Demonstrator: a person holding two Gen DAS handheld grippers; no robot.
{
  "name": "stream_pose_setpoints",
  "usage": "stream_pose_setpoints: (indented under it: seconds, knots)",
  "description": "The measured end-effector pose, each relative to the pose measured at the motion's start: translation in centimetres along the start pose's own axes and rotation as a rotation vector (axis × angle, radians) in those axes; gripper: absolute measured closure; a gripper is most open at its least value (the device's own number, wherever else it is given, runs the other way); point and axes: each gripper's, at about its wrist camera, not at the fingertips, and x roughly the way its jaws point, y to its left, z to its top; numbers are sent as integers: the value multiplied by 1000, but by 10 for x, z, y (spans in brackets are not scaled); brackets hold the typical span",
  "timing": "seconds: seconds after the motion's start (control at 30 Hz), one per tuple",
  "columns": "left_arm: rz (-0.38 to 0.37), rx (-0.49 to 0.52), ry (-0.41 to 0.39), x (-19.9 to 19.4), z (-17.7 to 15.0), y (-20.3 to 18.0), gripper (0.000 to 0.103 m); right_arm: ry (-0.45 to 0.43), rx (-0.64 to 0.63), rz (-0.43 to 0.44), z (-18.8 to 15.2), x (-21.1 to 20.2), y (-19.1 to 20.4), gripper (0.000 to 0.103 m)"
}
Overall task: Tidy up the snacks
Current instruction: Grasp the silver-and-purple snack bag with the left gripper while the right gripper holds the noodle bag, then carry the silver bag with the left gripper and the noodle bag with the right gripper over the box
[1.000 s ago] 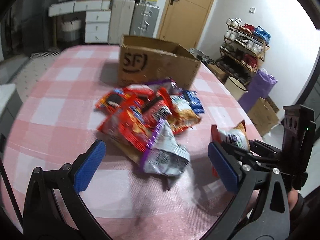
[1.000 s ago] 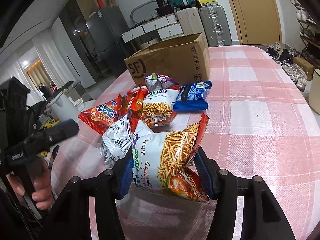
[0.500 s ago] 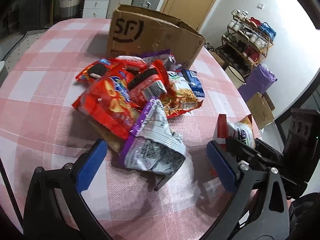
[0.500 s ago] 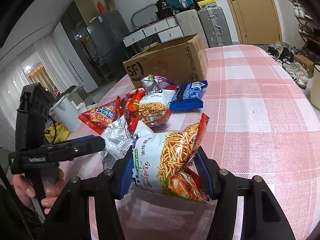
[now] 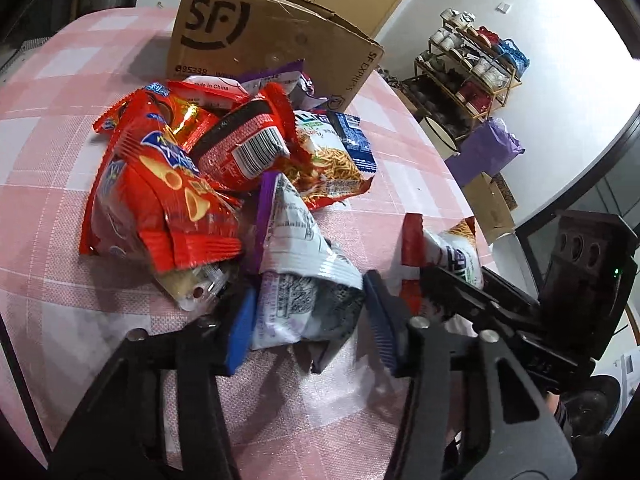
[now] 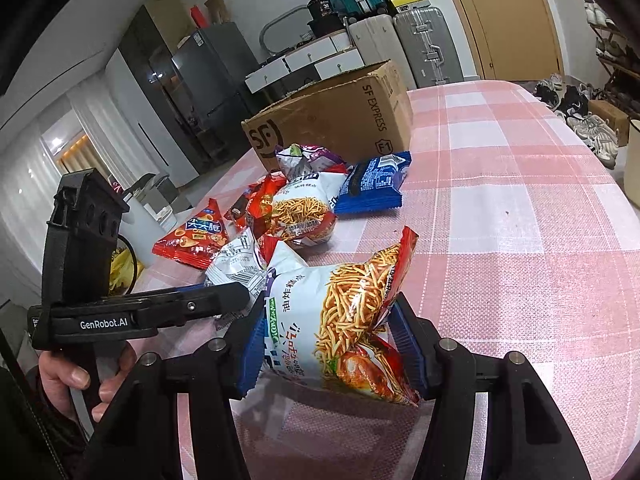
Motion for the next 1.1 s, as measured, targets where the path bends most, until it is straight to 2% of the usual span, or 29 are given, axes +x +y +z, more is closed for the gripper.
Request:
stream_pose_setpoints:
  seconds: [0.2,0.37,1.1]
  knots:
    - [-17,24,1,5,-2,-7,72,1,-4,-8,1,-1,2,45]
    - [-13,62,-23,-6,-5,-16,72,-11,-11,-24,3,-7,5,45]
    - [-38,120,-155,-96,-12,-23,71,-54,-90,-46,22,-31,37,44]
